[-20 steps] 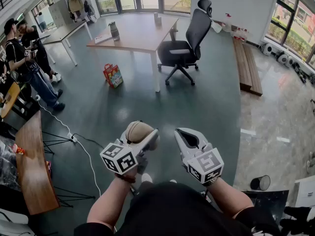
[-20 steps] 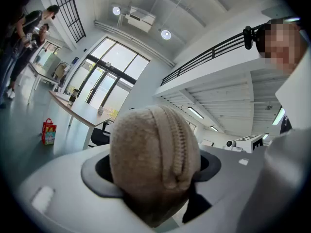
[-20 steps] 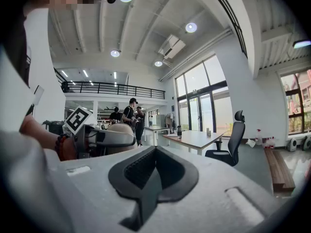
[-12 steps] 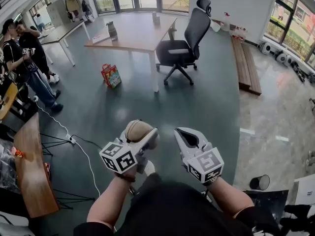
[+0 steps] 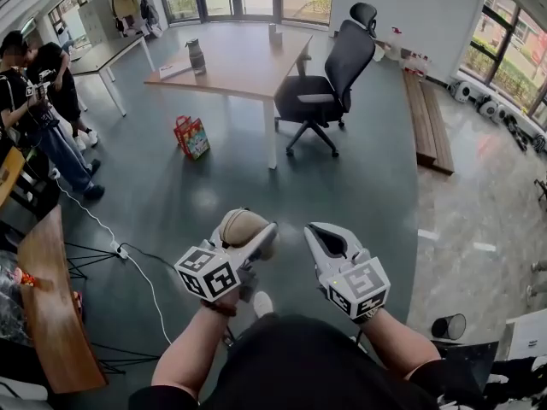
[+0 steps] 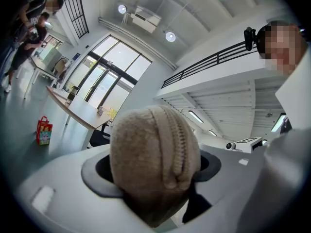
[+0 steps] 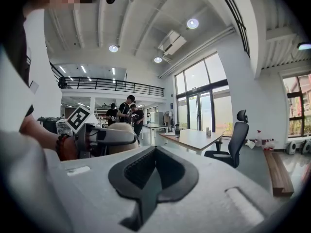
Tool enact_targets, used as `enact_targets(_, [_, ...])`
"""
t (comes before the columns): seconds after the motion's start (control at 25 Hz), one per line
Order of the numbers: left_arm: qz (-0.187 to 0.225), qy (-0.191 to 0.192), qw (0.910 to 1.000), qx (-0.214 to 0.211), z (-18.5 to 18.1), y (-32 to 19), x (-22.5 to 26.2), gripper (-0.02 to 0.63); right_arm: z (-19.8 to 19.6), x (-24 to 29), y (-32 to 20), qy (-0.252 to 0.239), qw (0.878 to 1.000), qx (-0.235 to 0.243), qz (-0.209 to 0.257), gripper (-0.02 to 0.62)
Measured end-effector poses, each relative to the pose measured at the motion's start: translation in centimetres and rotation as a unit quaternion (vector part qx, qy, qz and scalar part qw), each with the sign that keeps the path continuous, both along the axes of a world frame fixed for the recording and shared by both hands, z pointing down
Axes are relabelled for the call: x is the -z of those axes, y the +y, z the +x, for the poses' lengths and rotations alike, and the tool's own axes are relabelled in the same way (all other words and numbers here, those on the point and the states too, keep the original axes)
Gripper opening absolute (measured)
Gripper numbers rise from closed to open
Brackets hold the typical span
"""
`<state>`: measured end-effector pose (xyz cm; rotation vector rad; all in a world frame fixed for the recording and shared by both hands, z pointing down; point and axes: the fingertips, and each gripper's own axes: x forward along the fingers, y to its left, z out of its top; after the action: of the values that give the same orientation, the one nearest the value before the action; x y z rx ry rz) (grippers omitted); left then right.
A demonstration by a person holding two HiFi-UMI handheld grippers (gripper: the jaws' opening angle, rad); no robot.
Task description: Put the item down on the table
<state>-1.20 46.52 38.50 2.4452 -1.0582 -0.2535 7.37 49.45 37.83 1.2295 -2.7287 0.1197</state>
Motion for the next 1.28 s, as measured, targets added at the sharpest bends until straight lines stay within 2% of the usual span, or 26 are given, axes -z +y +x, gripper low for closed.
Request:
enact_targets(0.4, [0.0, 0.012, 0.9999, -0.005, -5.3, -7.3, 0.5, 0.367, -5.4, 0.6, -7.4, 0.011, 1.0, -0.003, 0.0, -0.009])
enact_targets(0.72, [0.0, 0.021, 0.9997, -0.008, -9.0, -10.8, 0.9, 0.367, -9.3, 1.0, -10.7, 0.017, 1.0, -0.003, 0.003, -0.009])
enact_targets(1.0, [-0.005, 0.028, 0.9996, -0.001, -10.5, -13.1, 0.3, 0.367, -10.9, 0.4, -13.0, 0.021, 1.0, 0.005, 0.001, -0.009])
enact_targets(1.28, [-0.02, 0.032, 0.9993, 0.005, -10.1, -16.5, -0.4, 0.367, -10.3, -0.2, -16.5, 0.013, 1.0, 0.01, -0.008, -0.009])
